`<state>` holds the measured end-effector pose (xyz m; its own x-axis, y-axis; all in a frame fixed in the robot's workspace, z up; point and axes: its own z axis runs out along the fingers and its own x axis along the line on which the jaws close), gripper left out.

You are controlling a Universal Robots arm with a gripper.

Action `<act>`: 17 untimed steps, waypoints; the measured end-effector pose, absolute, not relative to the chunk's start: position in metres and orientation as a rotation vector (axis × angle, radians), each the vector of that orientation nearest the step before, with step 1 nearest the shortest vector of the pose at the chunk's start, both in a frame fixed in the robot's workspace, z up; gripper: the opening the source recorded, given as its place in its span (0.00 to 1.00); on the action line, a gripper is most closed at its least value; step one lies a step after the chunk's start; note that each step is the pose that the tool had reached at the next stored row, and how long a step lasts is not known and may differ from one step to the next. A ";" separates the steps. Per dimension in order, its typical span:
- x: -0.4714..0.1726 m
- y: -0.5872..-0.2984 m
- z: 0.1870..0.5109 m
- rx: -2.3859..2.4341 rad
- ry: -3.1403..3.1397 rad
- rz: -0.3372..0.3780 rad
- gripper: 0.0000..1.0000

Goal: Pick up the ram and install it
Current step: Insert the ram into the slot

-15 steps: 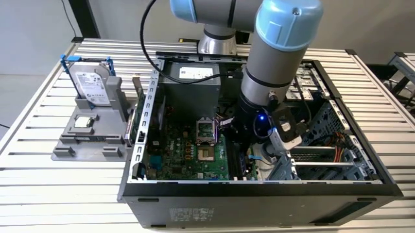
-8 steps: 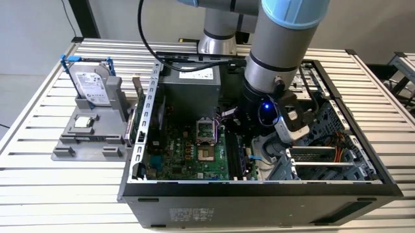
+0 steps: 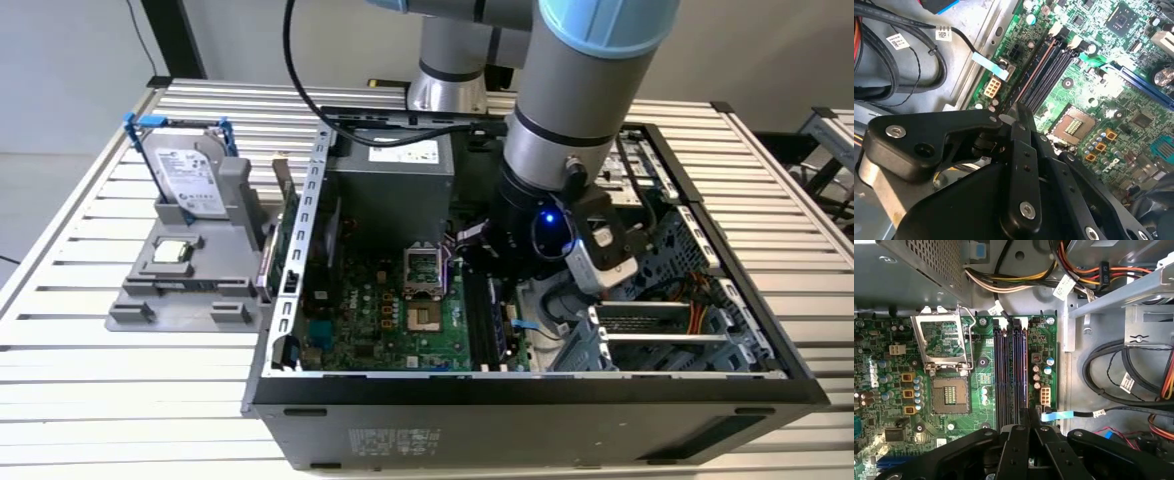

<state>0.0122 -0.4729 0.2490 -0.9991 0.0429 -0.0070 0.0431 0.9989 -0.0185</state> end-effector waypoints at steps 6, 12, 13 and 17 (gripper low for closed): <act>0.012 -0.473 0.250 0.067 3.134 -0.029 0.00; 0.012 -0.473 0.252 0.067 3.134 -0.029 0.00; 0.012 -0.473 0.252 0.067 3.134 -0.029 0.00; 0.012 -0.473 0.252 0.066 3.134 -0.029 0.00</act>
